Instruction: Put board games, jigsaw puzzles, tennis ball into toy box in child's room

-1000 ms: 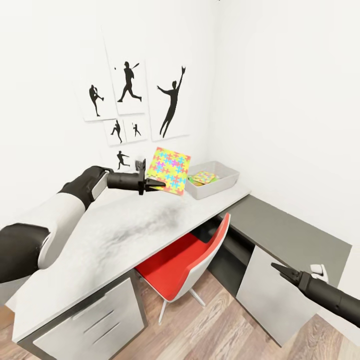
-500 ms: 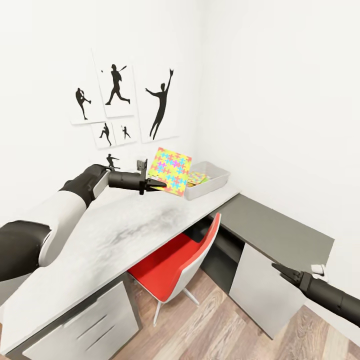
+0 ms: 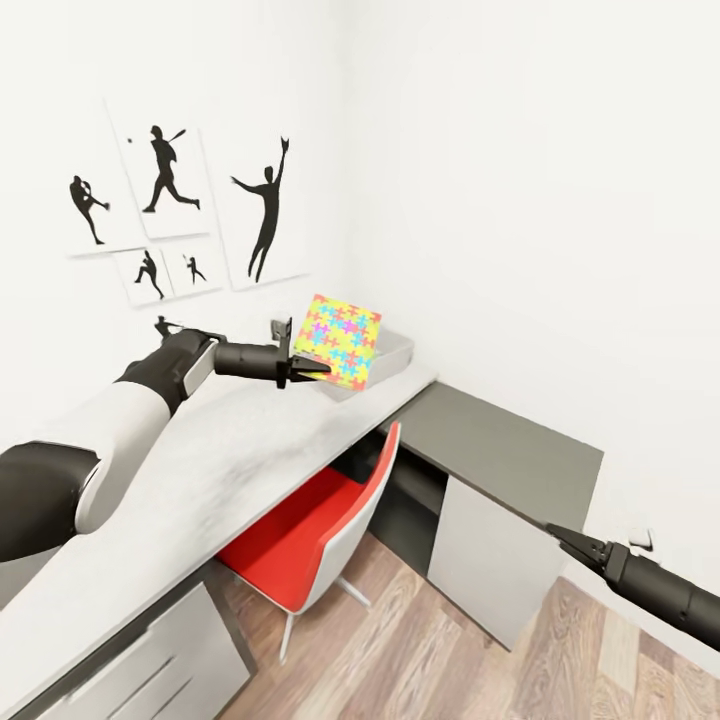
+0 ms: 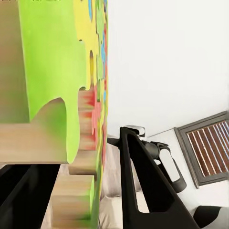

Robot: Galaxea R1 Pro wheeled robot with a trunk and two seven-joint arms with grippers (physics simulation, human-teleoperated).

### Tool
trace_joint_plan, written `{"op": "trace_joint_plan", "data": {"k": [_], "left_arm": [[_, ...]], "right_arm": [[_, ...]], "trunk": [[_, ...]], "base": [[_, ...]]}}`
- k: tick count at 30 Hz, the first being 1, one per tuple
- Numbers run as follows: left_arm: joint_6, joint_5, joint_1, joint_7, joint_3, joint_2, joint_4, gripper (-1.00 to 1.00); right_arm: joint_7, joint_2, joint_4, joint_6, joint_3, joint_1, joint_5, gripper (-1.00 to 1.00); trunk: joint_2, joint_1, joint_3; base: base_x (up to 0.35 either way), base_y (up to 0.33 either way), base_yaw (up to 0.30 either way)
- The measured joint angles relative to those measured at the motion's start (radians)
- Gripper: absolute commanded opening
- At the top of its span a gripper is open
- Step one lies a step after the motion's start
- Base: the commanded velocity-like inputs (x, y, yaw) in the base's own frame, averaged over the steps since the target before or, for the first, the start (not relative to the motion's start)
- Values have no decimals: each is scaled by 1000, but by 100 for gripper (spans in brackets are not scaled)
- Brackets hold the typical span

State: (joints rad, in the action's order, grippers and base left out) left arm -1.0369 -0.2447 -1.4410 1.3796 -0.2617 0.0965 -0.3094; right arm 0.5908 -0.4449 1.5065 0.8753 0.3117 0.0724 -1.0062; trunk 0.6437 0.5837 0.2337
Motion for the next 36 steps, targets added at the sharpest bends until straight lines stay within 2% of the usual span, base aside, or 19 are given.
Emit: {"op": "trace_joint_plan", "data": {"k": [13,27,31,36], "left_arm": [[0,0,0,0,4,10,-2,-100],[0,1,0,-1,4,10,-2,-100],[0,-4,0,1,5,14,-1,-100],[0,-7,0,2,7,25,-1,-100]], "right_arm": [[0,0,1,-1,-1,0,0,100],[0,0,1,-1,-1,0,0,100],[1,0,0,-1,0,0,-1,100],[4,1,0,-2,-1,0,-2,100]], "trunk": [[0,0,0],[0,0,0],[0,0,-1],[-35,-19,-22]], "base": [[120,-93,-7],[159,-98,254],[42,-52,64],[7,-9,-33]]}}
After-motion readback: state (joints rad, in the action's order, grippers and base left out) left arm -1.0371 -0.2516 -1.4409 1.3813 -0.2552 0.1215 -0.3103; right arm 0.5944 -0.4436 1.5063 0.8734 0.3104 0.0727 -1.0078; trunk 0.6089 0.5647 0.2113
